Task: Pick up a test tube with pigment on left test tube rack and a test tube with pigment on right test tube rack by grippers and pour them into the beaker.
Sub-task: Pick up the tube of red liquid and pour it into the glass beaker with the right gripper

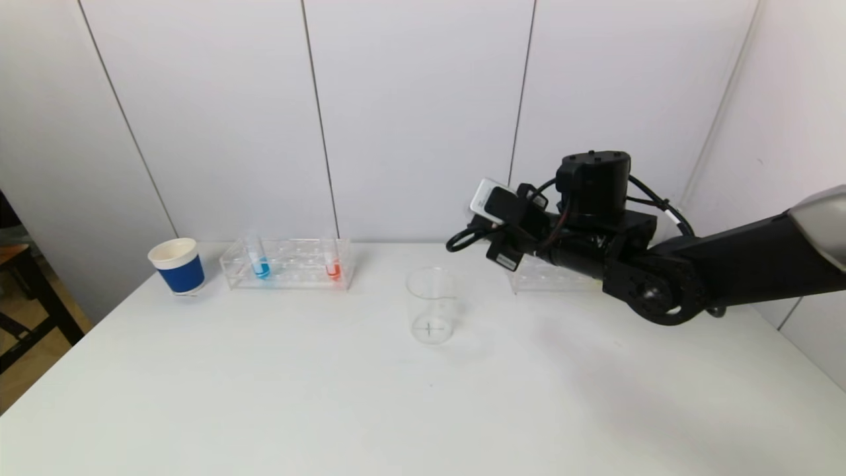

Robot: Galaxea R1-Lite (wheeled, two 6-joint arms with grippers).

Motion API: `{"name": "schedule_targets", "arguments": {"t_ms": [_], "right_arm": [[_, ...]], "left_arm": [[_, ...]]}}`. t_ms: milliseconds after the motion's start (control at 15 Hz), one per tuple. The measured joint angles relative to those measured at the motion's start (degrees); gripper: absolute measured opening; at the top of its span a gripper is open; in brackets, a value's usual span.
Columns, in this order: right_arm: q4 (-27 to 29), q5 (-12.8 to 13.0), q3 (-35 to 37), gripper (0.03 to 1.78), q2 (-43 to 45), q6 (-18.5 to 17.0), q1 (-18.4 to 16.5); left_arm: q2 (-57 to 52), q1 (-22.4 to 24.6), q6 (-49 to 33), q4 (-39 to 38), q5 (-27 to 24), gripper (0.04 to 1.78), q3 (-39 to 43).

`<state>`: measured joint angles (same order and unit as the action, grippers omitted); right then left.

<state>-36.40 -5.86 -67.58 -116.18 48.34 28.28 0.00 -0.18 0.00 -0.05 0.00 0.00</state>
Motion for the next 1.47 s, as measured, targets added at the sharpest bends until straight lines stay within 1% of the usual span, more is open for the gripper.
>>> {"name": "schedule_targets", "arguments": {"t_ms": [133,333,533,733,933,1133,1267,1467], "right_arm": [[-1.7,0.0,-0.1,0.49,-0.6,0.5,0.2],[-4.0,-0.2,-0.1,0.49,-1.6,2.2,0.5],[-4.5,-0.2,0.2,0.49,-2.1,2.1,2.0],[-6.9,-0.2,0.8,0.49,-2.7,2.1,3.6],[-7.1,-0.2,1.0,0.49,-3.4,2.2,4.6],[-7.2,-0.1,1.0,0.49,-4.1,2.5,4.9],[-7.7,0.0,1.1,0.49,-4.3,3.7,4.9],[-8.3,-0.1,1.3,0.49,-4.5,7.2,4.2]], "left_arm": [[0.0,0.0,0.0,0.0,0.0,1.76,0.0],[0.0,0.0,0.0,0.0,0.0,1.76,0.0],[0.0,0.0,0.0,0.0,0.0,1.76,0.0],[0.0,0.0,0.0,0.0,0.0,1.76,0.0],[0.0,0.0,0.0,0.0,0.0,1.76,0.0],[0.0,0.0,0.0,0.0,0.0,1.76,0.0],[0.0,0.0,0.0,0.0,0.0,1.76,0.0],[0.0,0.0,0.0,-0.1,0.0,1.76,0.0]]}}
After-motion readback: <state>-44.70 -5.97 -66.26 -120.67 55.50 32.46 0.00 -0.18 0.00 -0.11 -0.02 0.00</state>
